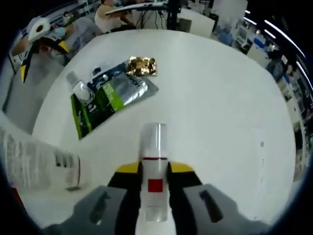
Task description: Arrange the skincare products in the storage area until every visible bottle or jar stands upright without overlapping.
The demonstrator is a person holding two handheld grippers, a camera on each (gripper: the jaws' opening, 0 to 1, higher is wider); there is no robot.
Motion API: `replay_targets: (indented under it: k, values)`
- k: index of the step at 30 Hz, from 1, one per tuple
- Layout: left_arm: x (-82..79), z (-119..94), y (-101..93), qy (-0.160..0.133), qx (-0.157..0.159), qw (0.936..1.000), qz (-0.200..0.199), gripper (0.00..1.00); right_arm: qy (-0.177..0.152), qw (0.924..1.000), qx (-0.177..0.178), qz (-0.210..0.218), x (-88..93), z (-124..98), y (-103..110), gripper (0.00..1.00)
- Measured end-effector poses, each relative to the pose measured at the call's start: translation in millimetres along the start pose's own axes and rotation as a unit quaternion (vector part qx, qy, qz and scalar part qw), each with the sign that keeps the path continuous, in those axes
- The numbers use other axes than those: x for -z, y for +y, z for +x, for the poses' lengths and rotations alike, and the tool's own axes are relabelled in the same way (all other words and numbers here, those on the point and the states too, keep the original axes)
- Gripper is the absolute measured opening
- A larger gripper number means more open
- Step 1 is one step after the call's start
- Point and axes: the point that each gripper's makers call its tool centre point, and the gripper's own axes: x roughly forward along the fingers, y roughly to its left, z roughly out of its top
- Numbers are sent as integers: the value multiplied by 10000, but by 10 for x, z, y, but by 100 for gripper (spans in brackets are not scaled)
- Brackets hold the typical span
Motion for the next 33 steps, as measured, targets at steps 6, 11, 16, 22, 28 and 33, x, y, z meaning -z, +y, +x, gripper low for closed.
replay_targets:
  k: [6,11,16,22,28,33]
  values:
    - [-6,0,-3,-1,3,10000,13,89,-116,9993,128,322,17,-20,-55,20]
    - [-22,-7,-9,-19,7,10000,17,89,-206,9980,203,558,79,-76,-71,20]
    - [-50,-13,-22,-45,19,10000,26,88,-224,9970,331,658,155,-191,-57,20]
    - [-121,-6,-69,-82,81,9998,137,88,-295,9949,525,811,258,-376,-43,20]
    - [-229,-45,-19,-156,44,9995,259,88,-407,9909,801,1004,368,-602,-32,20]
    - [-300,-54,-33,-195,59,9991,368,88,-483,9872,1022,1129,459,-803,15,20]
